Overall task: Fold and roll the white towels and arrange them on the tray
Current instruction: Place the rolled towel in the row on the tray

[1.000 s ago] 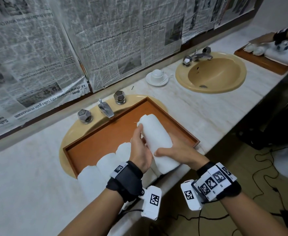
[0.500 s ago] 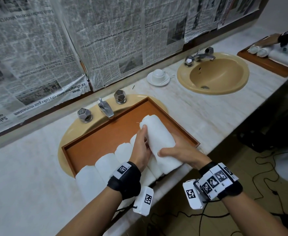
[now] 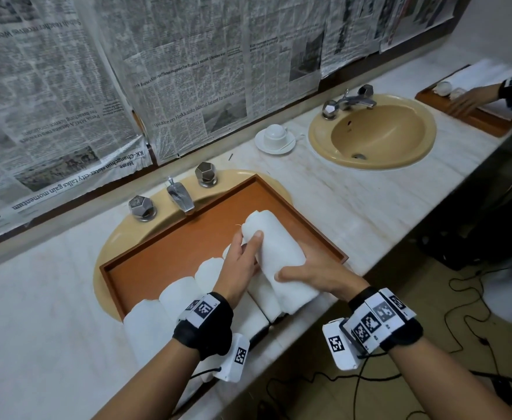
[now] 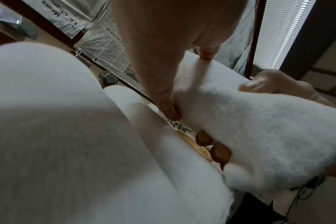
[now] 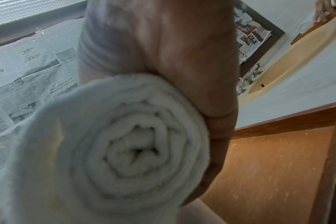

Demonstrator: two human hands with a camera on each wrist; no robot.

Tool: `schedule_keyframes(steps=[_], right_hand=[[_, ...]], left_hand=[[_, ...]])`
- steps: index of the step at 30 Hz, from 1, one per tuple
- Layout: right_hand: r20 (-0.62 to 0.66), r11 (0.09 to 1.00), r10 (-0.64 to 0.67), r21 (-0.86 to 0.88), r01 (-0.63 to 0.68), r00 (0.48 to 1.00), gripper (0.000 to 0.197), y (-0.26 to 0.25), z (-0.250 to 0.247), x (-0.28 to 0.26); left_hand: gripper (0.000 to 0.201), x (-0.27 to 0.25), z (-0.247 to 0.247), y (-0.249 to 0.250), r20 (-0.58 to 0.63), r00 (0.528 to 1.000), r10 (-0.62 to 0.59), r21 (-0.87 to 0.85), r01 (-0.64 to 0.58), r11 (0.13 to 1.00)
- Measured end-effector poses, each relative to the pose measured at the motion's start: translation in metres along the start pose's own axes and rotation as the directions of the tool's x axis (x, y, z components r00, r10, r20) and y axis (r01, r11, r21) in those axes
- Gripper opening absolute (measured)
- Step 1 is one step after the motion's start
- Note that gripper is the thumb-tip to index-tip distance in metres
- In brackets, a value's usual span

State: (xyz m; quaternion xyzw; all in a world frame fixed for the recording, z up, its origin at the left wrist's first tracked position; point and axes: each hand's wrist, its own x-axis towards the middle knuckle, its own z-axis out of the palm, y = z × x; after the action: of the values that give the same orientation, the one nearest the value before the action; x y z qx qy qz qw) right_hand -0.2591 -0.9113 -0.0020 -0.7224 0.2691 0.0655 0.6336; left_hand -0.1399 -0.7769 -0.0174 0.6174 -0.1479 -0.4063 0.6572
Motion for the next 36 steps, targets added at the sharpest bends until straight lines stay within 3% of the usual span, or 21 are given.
schedule_keyframes(steps=[6,11,13,15,18,21,28,33,36], right_hand=[[-0.119,0.985,-0.013,-0.175,-0.008,0.993,0.068,0.004,-0.016,0.009],[-0.124,0.965,0.024,-0.256,-0.055,0.992,0.062,0.013,-0.027,0.025],[-0.115,0.968,0.044,-0.241,-0.071,0.992,0.060,0.019,-0.027,0.032],[-0.100,0.972,0.057,-0.222,-0.078,0.993,0.054,0.023,-0.027,0.038],[-0.118,0.966,0.058,-0.244,-0.085,0.991,0.053,0.023,-0.030,0.044],[-0.138,0.933,0.060,-0.345,-0.104,0.989,0.066,0.023,-0.037,0.054],[-0.055,0.929,0.073,-0.361,-0.088,0.996,0.065,0.025,-0.024,0.058],[-0.052,0.907,0.145,-0.391,-0.154,0.988,0.038,0.024,-0.028,0.057],[-0.084,0.856,0.127,-0.493,-0.152,0.988,0.058,0.030,-0.023,0.059]], left_hand=[[0.051,0.009,-0.006,0.001,-0.099,0.992,0.076,0.185,-0.056,0.981],[0.048,0.001,-0.022,0.006,-0.073,0.985,0.157,0.506,-0.099,0.857],[0.048,-0.001,-0.027,0.007,-0.055,0.977,0.205,0.656,-0.119,0.745],[0.055,-0.003,-0.031,0.004,0.000,0.974,0.225,0.810,-0.132,0.571],[0.080,-0.011,-0.031,-0.007,0.054,0.994,0.090,0.918,-0.085,0.388],[0.097,-0.016,-0.029,-0.018,0.077,0.996,0.043,0.960,-0.086,0.265],[0.114,-0.012,-0.029,-0.021,0.066,0.998,-0.017,0.975,-0.061,0.212],[0.116,-0.009,-0.030,-0.022,0.068,0.997,-0.033,0.972,-0.059,0.225],[0.116,-0.009,-0.030,-0.023,0.065,0.997,-0.033,0.966,-0.055,0.252]])
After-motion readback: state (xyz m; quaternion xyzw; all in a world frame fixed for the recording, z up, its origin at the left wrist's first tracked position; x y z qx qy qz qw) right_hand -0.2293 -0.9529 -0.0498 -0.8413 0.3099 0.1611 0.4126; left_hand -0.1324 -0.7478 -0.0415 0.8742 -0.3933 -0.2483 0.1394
